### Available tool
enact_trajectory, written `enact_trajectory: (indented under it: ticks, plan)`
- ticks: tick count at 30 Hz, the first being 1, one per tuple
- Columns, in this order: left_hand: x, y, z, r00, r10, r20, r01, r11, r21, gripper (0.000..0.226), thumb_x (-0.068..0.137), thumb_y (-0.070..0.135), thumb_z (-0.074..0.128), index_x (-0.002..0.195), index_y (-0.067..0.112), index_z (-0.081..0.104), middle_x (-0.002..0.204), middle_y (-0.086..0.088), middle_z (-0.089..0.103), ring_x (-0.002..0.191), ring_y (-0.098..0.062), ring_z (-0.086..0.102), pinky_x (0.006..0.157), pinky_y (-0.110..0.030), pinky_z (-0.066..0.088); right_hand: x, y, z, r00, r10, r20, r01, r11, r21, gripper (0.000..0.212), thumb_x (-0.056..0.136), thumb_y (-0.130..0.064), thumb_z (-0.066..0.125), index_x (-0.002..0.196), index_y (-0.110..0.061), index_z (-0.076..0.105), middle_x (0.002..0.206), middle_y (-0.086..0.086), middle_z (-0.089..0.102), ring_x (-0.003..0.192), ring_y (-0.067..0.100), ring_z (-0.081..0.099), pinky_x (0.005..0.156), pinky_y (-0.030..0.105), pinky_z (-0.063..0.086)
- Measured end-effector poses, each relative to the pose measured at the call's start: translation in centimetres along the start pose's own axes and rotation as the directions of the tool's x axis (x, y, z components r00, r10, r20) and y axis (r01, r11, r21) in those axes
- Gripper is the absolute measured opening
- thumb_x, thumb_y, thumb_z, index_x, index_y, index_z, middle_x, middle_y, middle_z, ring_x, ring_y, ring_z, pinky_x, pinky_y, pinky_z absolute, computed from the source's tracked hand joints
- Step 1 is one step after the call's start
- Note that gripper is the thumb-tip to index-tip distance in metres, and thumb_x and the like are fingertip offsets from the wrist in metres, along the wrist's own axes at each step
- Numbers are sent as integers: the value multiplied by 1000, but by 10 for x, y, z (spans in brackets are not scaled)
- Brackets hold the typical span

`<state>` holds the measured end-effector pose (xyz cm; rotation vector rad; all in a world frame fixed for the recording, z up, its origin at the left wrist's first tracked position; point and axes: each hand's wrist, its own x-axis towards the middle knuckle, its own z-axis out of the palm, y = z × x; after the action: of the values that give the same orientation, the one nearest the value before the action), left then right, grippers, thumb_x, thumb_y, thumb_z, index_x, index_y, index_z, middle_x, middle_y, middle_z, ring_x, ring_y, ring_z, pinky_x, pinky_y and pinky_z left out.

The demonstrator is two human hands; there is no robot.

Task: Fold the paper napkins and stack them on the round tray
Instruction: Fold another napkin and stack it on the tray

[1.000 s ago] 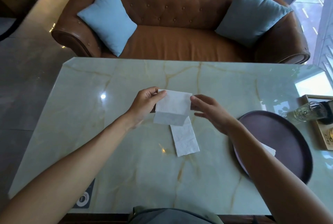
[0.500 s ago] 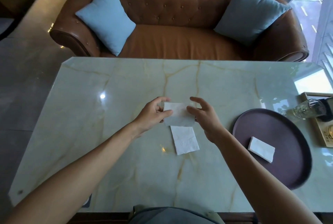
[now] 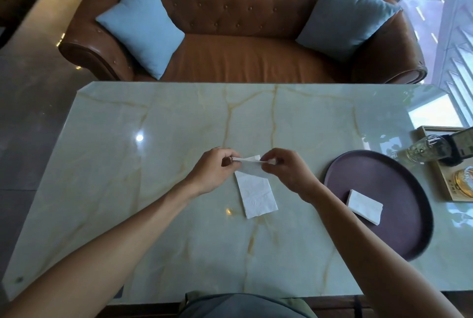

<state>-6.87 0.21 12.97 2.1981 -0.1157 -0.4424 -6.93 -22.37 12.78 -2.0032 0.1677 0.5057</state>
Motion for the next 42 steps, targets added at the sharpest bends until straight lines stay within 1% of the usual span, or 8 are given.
enact_trajectory:
  ticks: [5, 9, 22, 26, 29, 34, 39, 42]
  plan:
    - [4, -1, -1, 999, -5, 46, 3, 999, 38, 6, 94, 29, 67, 98, 28, 72, 100, 8, 58, 82, 3, 56, 76, -14, 40, 3, 2, -7, 996, -84, -7, 80, 973, -218, 5, 89, -22, 69, 93, -21, 72, 89, -5, 63, 80, 13, 58, 69, 26, 40]
    - [9, 7, 5, 988, -32, 152, 56, 987, -154, 10, 92, 33, 66, 98, 27, 72, 100, 9, 75, 93, -7, 72, 84, -27, 52, 0, -1, -17, 995, -90, 38, 96, 977, -192, 5, 89, -17, 67, 89, -14, 71, 78, -3, 66, 69, 13, 56, 63, 29, 43]
    - [46, 63, 69, 956, 66, 287, -44, 995, -84, 14, 97, 23, 65, 99, 16, 76, 89, 0, 76, 75, -14, 71, 73, -31, 56, -28, 46, -84, 994, -107, 32, 112, 961, -252, 21, 96, -28, 65, 81, -15, 72, 69, -7, 64, 62, 6, 51, 63, 27, 42]
    - [62, 74, 98, 937, 43, 348, 1, 992, -124, 11, 96, 21, 66, 97, 16, 76, 92, -8, 77, 75, -14, 71, 75, -36, 58, -48, 90, -126, 997, -17, -73, 17, 1000, -8, 24, 97, -20, 65, 78, -8, 73, 67, -1, 73, 61, 7, 64, 67, 25, 49]
    - [73, 83, 126, 923, 23, 384, 35, 989, -143, 11, 96, 20, 67, 92, 22, 77, 84, 3, 76, 74, -11, 68, 74, -35, 56, -62, 141, -148, 964, 157, -214, -116, 975, 189, 26, 97, -29, 65, 82, -10, 76, 76, 3, 76, 71, 13, 70, 74, 45, 57]
    - [86, 105, 188, 869, 15, 495, 87, 979, -183, 14, 97, 14, 65, 91, 21, 76, 84, 0, 71, 75, -11, 64, 71, -30, 55, -83, 192, -152, 955, 296, -13, -239, 796, 557, 35, 96, -43, 64, 118, -18, 71, 112, 3, 76, 107, 18, 72, 96, 39, 55]
    - [106, 116, 250, 825, -14, 565, 142, 973, -184, 12, 97, 12, 65, 105, 14, 74, 91, 0, 74, 81, -10, 66, 75, -31, 56, -89, 229, -150, 918, 391, -73, -231, 674, 702, 25, 95, -15, 68, 102, 10, 69, 92, 8, 71, 92, 20, 69, 83, 32, 61]
    - [114, 117, 281, 842, -91, 532, 227, 954, -195, 28, 92, 11, 72, 119, 15, 67, 109, -9, 75, 96, -14, 70, 87, -26, 55, -93, 247, -158, 886, 445, -132, -232, 671, 704, 16, 94, -14, 69, 82, -4, 69, 77, -1, 69, 76, 14, 67, 70, 24, 56]
